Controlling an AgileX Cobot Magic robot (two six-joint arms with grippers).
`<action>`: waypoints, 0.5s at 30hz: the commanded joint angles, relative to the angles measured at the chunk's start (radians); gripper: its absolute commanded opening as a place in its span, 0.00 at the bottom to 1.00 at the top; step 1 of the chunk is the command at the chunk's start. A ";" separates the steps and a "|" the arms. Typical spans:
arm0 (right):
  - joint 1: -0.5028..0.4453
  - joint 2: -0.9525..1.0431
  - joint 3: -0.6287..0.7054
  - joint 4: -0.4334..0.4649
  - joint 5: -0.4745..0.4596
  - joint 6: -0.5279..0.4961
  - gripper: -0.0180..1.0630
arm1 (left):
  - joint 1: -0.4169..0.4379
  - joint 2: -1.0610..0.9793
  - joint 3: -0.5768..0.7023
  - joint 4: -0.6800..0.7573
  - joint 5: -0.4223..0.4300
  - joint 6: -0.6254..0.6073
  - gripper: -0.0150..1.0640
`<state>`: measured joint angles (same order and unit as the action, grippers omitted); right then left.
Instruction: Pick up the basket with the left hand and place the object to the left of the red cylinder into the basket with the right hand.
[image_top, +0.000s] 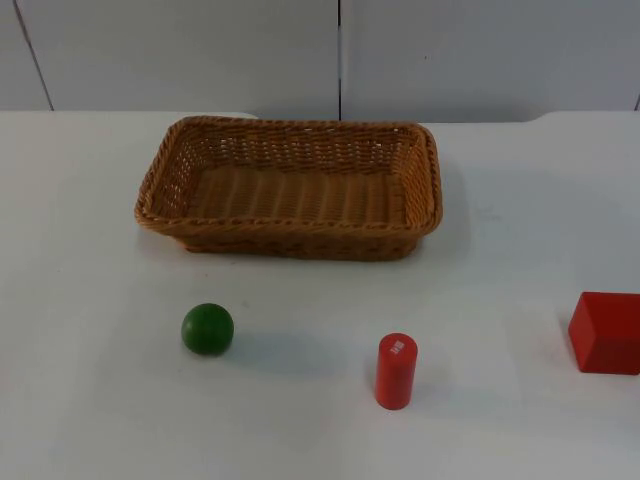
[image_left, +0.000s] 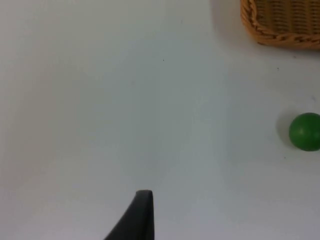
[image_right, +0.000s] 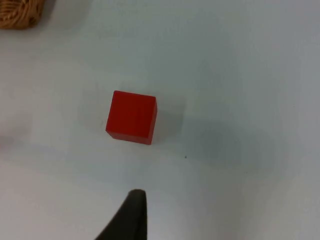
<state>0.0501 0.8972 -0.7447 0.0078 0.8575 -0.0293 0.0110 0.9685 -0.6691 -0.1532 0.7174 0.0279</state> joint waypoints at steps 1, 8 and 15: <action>-0.005 0.000 -0.008 -0.002 -0.017 -0.011 0.99 | 0.002 0.027 -0.021 -0.054 -0.012 0.052 0.99; -0.005 0.000 -0.008 -0.002 -0.033 -0.011 0.99 | 0.002 0.243 -0.168 -0.105 -0.021 0.147 0.99; -0.005 0.000 -0.008 -0.002 -0.035 -0.011 0.99 | 0.002 0.543 -0.349 -0.260 -0.013 0.343 0.99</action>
<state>0.0501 0.8972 -0.7447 0.0078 0.8389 -0.0293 0.0110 1.4575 -0.9859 -0.3641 0.7139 0.3179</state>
